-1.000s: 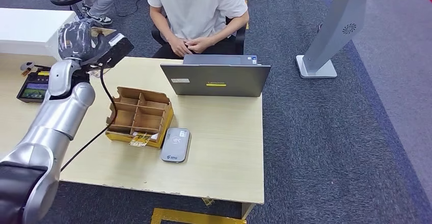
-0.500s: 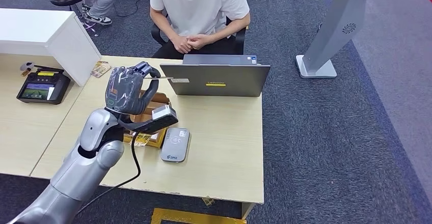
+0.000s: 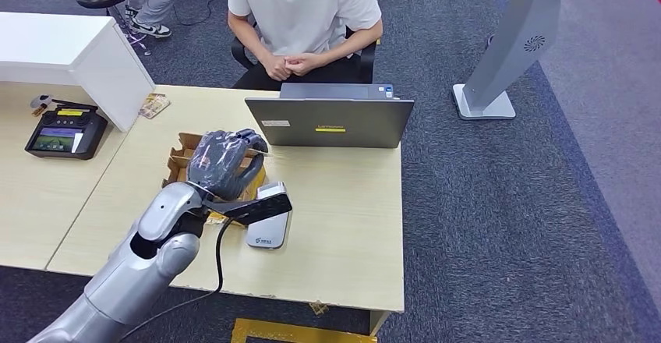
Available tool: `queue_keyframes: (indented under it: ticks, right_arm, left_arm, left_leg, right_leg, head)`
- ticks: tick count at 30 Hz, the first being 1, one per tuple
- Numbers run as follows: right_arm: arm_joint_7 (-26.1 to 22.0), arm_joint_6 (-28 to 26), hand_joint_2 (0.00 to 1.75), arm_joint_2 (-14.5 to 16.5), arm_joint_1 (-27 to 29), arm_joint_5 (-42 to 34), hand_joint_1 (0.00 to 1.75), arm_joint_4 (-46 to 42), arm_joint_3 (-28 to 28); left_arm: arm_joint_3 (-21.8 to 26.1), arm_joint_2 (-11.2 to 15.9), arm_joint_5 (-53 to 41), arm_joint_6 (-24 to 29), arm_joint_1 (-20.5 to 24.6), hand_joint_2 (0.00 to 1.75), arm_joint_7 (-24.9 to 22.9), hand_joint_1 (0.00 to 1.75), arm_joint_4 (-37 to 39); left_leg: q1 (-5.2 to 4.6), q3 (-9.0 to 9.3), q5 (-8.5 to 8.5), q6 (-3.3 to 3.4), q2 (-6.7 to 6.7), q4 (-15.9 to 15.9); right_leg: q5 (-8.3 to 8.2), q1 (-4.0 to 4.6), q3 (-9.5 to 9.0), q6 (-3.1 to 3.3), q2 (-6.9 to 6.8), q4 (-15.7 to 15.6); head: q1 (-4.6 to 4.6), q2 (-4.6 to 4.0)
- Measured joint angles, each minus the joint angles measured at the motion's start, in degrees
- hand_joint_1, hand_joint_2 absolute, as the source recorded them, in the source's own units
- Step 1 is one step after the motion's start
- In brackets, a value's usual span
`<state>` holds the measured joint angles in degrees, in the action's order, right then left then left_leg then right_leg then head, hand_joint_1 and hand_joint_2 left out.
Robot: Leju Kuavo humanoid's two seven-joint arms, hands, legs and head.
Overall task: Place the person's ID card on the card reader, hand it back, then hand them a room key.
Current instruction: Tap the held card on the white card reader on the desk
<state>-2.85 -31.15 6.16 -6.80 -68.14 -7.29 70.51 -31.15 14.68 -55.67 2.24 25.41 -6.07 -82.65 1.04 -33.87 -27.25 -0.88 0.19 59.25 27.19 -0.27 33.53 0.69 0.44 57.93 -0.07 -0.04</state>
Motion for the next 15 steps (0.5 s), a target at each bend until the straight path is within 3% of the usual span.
queue_keyframes:
  ticks: [7,15]
  right_arm:
    - [0.21,0.02,0.00,0.00,-0.05,-0.22,0.00,0.14,0.00]
    - [0.25,0.02,0.00,0.00,-0.06,-0.28,0.00,0.19,0.02]
  left_arm:
    - [-0.76,-2.39,-0.23,-1.00,0.92,1.75,-1.61,1.75,9.02]
    - [-1.28,-4.20,-0.68,-1.42,0.98,1.75,-2.16,1.75,13.93]
  left_leg:
    - [0.00,0.00,0.01,0.00,0.01,0.00]
    - [0.00,-0.01,0.00,0.00,0.00,0.00]
  right_leg:
    - [-0.01,0.00,0.00,0.00,0.01,0.00]
    - [0.00,0.00,0.00,0.00,0.01,0.00]
  head:
    - [0.00,0.00]
    - [0.00,0.00]
